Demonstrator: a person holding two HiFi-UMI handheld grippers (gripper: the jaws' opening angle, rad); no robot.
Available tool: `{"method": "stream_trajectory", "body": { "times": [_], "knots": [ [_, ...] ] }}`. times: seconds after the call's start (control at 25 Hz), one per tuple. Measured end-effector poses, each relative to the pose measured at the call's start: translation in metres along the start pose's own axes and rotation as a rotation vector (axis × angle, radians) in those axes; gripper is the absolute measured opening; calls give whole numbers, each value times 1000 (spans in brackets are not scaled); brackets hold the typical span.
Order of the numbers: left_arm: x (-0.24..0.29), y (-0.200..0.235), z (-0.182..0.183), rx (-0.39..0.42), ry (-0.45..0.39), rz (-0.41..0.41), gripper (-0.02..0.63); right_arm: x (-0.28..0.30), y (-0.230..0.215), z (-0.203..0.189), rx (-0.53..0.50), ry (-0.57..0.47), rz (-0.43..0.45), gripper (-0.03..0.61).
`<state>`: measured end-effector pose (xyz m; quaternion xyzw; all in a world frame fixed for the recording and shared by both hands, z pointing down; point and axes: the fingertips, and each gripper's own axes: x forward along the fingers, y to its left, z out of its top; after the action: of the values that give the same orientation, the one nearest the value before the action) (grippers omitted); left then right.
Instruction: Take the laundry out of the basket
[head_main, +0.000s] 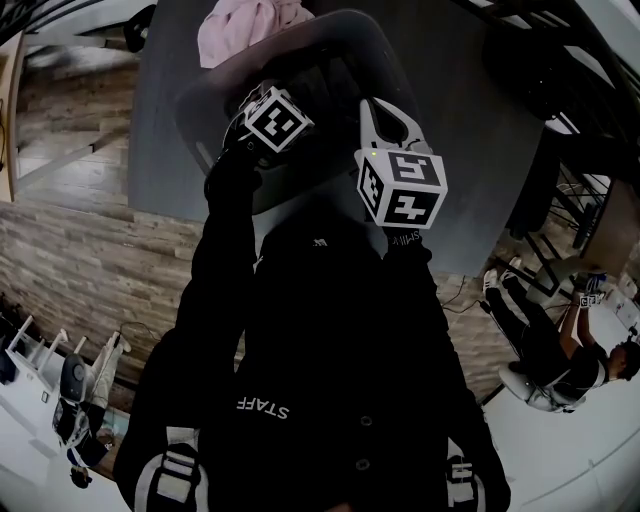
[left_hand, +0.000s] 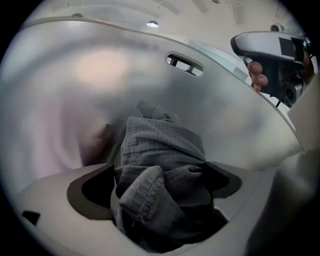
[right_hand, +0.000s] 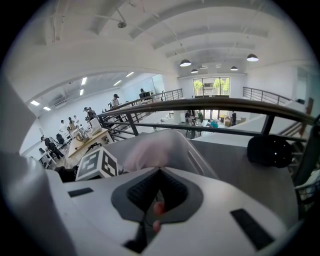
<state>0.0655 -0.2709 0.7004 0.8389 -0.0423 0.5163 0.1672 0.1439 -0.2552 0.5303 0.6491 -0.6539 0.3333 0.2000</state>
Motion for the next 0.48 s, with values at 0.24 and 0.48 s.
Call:
{"method": "stream_trajectory", "body": {
  "times": [0.24,0.48],
  "knots": [
    [18,-18,-11,-25,57,-99,541,2,-1,0,-11,9,-13,14],
    [49,-32,-16,-41,96,-173,581,1,-3,-2,-9,7,-9,14]
  ]
}}
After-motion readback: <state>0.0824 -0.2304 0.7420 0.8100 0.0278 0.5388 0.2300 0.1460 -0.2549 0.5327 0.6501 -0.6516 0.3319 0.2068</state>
